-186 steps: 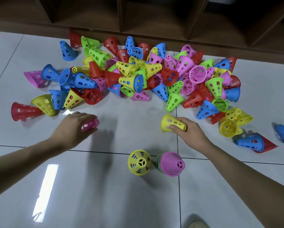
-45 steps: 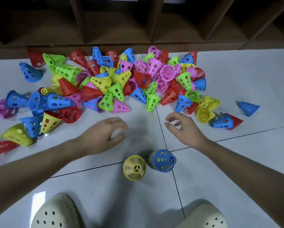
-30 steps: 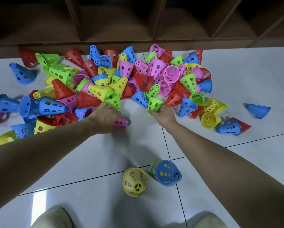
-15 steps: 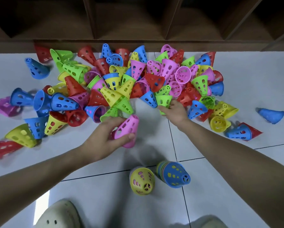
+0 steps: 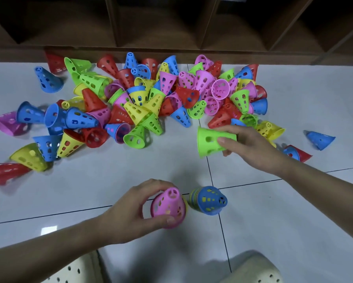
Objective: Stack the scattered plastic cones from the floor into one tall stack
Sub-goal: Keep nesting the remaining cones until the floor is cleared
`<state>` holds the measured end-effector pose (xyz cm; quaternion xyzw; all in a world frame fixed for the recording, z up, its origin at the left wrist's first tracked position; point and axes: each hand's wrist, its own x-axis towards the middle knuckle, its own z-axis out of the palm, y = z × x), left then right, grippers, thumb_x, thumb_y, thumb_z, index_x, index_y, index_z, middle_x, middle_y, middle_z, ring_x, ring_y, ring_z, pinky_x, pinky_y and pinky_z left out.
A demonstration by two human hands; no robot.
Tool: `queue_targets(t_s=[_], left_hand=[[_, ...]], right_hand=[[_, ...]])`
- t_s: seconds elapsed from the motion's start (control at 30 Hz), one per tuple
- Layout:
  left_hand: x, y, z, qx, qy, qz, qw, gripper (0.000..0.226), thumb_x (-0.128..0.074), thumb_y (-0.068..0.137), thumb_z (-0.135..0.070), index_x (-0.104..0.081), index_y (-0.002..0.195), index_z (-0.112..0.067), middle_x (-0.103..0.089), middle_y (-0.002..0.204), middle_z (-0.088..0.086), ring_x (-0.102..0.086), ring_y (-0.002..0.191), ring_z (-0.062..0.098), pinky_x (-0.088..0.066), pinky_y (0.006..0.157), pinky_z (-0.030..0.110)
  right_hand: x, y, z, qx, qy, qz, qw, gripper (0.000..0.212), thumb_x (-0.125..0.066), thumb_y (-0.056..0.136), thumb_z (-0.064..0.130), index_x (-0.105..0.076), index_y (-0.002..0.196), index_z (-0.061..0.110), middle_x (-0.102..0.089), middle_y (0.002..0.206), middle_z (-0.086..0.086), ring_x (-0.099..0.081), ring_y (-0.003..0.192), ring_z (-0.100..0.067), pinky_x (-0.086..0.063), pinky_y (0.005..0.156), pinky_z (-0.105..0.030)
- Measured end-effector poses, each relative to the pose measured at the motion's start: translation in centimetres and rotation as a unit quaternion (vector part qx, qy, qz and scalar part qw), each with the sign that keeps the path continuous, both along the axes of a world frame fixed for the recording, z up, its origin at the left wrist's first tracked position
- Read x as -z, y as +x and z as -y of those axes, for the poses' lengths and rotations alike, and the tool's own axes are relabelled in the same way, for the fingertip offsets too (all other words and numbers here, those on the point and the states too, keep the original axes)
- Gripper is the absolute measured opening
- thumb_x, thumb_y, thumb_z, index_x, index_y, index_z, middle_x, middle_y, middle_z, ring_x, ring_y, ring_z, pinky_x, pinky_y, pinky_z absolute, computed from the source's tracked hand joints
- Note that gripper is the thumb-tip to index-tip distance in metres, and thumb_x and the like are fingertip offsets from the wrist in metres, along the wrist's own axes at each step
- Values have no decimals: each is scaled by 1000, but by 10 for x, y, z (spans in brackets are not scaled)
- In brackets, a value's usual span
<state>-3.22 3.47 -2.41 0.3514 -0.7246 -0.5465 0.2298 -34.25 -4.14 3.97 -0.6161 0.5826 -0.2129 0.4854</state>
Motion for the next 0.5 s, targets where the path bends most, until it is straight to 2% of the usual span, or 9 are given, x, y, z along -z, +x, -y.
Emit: queue_targets(t_s=[0.07, 0.17, 0.3, 0.4, 0.5], left_hand=[[7, -2, -4, 10, -22, 18, 1000, 54, -84, 80, -34, -61, 129, -28, -63, 125, -14, -61, 117, 15, -53, 94, 33], [20, -4, -6, 33, -73, 46, 996, 57, -81, 82, -42, -60, 133, -28, -60, 132, -18, -58, 122, 9, -51, 98, 32], [31, -5, -5, 45, -106, 75, 991, 58, -77, 83, -49, -60, 134, -28, -61, 134, -14, -56, 123, 5, -49, 100, 31], [33, 1, 6, 66, -103, 86, 989, 58, -73, 86, -49, -58, 137, -24, -60, 134, -13, -54, 125, 4, -44, 103, 22], [39, 10, 26, 26, -83, 114, 990, 54, -57, 91, -54, -57, 136, -23, -58, 135, -11, -52, 126, 2, -39, 107, 22]], right_hand=[[-8, -6, -17, -18, -5, -18, 1000, 32, -73, 86, 35, -71, 117, 24, -72, 97, 5, -67, 81, -15, -54, 78, -32], [-15, -13, -43, -73, -37, -75, 994, 45, -71, 77, 50, -71, 117, 28, -74, 102, 8, -69, 95, -20, -54, 84, -37], [-11, -24, -65, -179, -94, -166, 965, 45, -73, 77, 51, -71, 117, 29, -67, 89, 21, -64, 78, -11, -50, 70, -24], [-3, -28, -72, -228, -109, -253, 934, 46, -68, 77, 60, -67, 117, 37, -58, 82, 26, -59, 75, -5, -43, 72, -15], [7, -27, -73, -265, -77, -305, 912, 52, -61, 76, 69, -64, 119, 40, -55, 78, 19, -54, 76, -5, -47, 73, -21]])
